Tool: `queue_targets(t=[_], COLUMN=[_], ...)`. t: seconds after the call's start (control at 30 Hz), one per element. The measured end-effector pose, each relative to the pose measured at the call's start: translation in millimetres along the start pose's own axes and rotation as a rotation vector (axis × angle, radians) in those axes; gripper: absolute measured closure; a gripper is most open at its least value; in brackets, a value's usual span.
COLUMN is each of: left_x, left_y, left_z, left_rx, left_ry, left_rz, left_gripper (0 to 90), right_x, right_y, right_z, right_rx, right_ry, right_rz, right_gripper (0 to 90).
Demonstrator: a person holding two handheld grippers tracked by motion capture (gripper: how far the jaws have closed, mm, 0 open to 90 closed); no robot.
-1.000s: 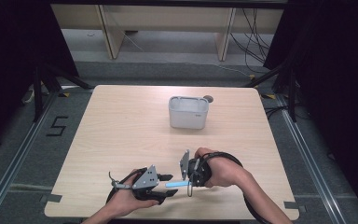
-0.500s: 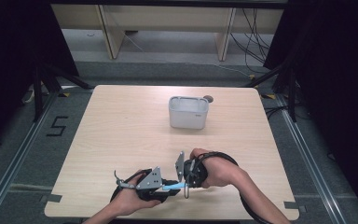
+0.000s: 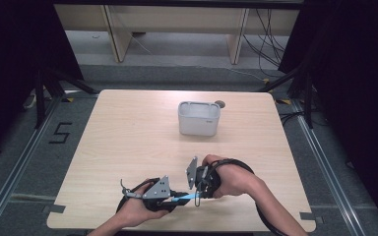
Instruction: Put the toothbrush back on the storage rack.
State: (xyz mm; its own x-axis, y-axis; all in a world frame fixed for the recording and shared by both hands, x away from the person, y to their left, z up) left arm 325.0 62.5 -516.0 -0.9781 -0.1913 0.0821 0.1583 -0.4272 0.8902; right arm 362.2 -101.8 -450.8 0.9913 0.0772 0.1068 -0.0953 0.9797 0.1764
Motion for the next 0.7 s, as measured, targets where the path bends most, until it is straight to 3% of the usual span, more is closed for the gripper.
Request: queue_targets(t=[0.03,0.1,0.13,0.2,0.23,0.33,0.37,0.53,0.7], left_x=[0.3,-0.7,-3.0,-3.9,-5.4,-7.2,-8.3,-13.8,-19.7], left_y=[0.2,0.1,-0.3,-1.1,-1.8,-3.9,-4.4,-7.9,-10.5], left_z=[0.9,2.2,5.0,8.3,10.5,15.2,16.2,22.2,24.7], left_rx=[0.009,0.018,0.007,0.024,0.022,0.05,0.066,0.092,0.099], left_ry=[0.014,0.018,0.033,0.053,0.069,0.1,0.104,0.155,0.196], left_rz=[0.008,0.012,-0.002,0.02,0.017,0.037,0.04,0.064,0.079], left_gripper=[78.4,78.4,78.4,78.4,78.4,78.4,78.4,78.4,78.4], right_x=[0.7,2.4,4.6,6.1,6.3,6.8,8.1,4.3,-1.3], right_y=[-1.3,-2.0,-6.5,-9.2,-12.3,-19.6,-22.0,-35.8,-44.8], right_z=[2.8,4.2,8.3,9.7,12.6,18.9,19.7,17.1,8.6], right_rx=[0.016,0.048,0.106,0.131,0.143,0.261,0.299,0.425,0.502], right_ry=[-0.004,-0.016,-0.035,-0.048,-0.071,-0.099,-0.112,-0.156,-0.16], right_rz=[-0.038,-0.049,-0.119,-0.144,-0.196,-0.316,-0.33,-0.478,-0.535], right_gripper=[63.7,62.1,59.3,57.9,56.6,54.7,53.8,51.6,51.7])
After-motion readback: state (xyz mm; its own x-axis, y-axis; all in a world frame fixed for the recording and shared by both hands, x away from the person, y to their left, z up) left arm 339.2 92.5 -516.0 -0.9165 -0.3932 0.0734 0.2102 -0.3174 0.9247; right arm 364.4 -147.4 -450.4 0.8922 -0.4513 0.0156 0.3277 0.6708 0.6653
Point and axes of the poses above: each handheld gripper's, and its own axes: z roughly backward along the jaws, y roughly out of its top, x roughly to its right, the point moved 3 cm from there along -z, roughly forward along the jaws, and after that the axes turned 5 degrees about -y, right-handed, at the moved point
